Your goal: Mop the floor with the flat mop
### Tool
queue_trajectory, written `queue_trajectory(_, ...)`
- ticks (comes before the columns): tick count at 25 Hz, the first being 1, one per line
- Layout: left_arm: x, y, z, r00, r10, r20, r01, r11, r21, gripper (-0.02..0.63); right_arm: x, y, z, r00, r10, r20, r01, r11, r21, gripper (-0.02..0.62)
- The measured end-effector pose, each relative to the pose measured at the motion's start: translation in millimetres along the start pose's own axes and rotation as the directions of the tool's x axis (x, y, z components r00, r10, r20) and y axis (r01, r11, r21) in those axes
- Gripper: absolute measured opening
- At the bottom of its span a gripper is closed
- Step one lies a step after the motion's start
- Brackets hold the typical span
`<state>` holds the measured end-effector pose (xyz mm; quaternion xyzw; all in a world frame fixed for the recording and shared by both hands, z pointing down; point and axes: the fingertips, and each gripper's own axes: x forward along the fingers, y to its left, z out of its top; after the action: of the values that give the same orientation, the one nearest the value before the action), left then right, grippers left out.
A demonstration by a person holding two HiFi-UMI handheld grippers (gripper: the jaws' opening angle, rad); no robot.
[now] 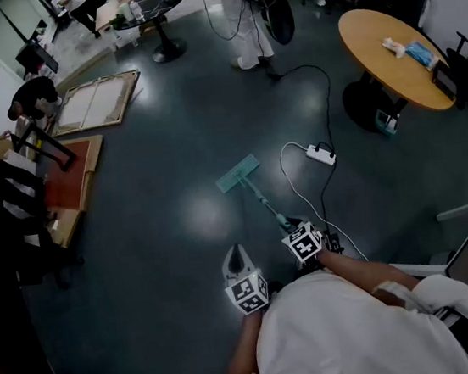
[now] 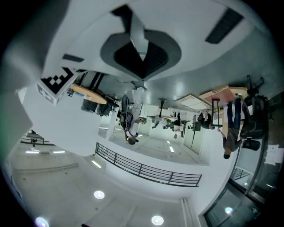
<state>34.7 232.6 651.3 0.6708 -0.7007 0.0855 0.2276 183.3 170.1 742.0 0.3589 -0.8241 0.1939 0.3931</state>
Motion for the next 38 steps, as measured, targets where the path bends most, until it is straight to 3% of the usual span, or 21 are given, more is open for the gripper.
queue_trajectory(19,11,-15,8,1.000,-0.007,0.018,0.006,1.000,0.009,0.005,-3,-8,2,1.000,-0.015,0.028,0.013,0.999,0.041,0.120)
queue_trajectory(30,53,-24,29,0.997,0.059,0.041,-0.059,0.998,0.012,0.005,18,-29,17,1.000,0.021,0.020,-0.022,1.000,0.020,0.120)
queue_trajectory(38,98,-9,55,0.996,0.070,0.062,-0.071,0.997,0.006,0.005,50,-44,54,0.999,0.028,0.017,-0.029,0.999,0.025,0.120)
